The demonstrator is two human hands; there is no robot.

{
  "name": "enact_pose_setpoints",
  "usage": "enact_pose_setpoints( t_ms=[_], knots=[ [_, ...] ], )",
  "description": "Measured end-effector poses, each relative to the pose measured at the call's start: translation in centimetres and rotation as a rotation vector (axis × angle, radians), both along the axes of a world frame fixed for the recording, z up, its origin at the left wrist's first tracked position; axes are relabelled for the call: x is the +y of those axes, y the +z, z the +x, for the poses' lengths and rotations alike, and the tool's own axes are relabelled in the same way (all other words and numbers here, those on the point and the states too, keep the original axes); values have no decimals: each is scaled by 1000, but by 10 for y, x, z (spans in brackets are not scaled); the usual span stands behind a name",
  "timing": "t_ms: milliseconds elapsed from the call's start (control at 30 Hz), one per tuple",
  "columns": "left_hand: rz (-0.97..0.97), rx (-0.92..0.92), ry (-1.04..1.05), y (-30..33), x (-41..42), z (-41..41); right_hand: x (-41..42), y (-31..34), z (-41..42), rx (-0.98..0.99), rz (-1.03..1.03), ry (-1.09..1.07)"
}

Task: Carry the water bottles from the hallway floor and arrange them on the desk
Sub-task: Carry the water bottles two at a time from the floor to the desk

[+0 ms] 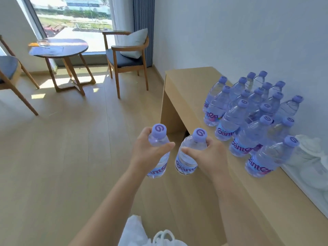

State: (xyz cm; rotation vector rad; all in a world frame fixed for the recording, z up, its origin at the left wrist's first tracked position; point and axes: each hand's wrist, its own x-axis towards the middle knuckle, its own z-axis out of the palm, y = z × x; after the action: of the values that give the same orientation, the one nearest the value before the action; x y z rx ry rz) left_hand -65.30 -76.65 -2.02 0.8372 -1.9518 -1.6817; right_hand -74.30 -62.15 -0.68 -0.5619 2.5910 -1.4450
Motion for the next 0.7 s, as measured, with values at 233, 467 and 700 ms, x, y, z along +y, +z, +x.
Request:
enact_pose_setpoints(
  t_ms=[233,467,700],
  knots=[
    [-23,0,-107,11,-110,-97,-97,7,-71,-55,-113,-198],
    [62,-30,-261,-2,-158,-190,-147,-3,-150,-59,-71,-315],
    [19,-44,-392,1,-198,-321,-190,-5,-271,-112,-78,-384]
  ],
)
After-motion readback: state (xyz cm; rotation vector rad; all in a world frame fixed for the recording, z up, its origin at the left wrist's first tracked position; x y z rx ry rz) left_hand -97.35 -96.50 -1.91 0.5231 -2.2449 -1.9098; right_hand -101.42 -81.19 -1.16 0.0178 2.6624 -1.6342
